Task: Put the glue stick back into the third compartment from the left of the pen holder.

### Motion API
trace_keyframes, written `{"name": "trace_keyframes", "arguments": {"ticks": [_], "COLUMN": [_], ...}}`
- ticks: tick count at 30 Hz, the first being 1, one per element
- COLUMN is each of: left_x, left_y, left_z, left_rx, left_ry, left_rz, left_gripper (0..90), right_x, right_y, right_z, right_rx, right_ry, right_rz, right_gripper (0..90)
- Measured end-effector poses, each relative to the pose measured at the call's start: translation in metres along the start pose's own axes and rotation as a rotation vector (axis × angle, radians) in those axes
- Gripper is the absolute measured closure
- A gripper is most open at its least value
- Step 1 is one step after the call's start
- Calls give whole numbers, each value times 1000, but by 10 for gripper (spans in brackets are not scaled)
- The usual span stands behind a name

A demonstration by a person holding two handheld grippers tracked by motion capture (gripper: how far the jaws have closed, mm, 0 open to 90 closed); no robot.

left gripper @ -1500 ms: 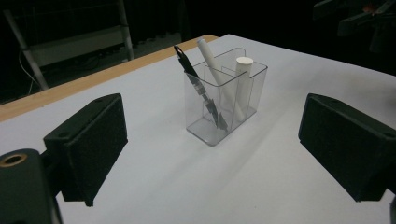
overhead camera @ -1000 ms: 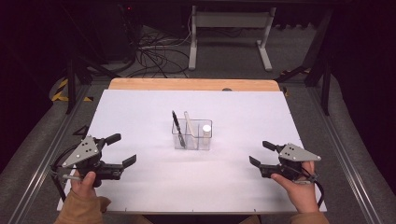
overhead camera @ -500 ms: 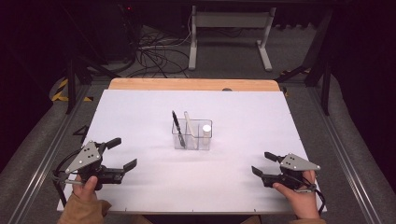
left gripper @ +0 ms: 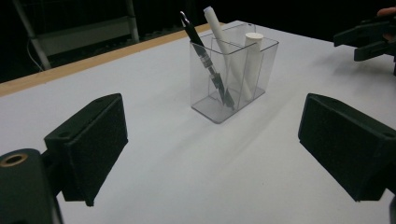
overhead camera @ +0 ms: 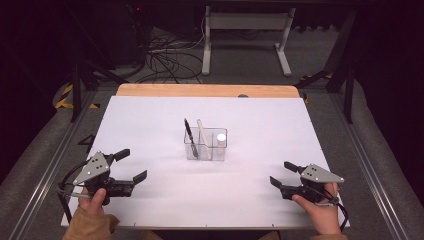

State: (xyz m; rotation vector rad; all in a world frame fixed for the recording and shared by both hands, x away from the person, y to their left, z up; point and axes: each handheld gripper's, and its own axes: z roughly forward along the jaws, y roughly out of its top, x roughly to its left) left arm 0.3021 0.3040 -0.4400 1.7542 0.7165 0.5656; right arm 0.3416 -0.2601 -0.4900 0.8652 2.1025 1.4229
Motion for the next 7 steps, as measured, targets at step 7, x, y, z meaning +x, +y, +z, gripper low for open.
{"name": "trace_keyframes", "arguments": {"ticks": [7], "left_x": [3], "left_y": [-4], "left_z": [0], "left_rx": [-19], "left_ry": [10], "left_rz": [8], "left_gripper": [86], "right_x": [2], "right_y": [3], "right_z": [0], "right_rx": [6], "right_ry": [4], "right_rz": [-7], "right_gripper": [228]}}
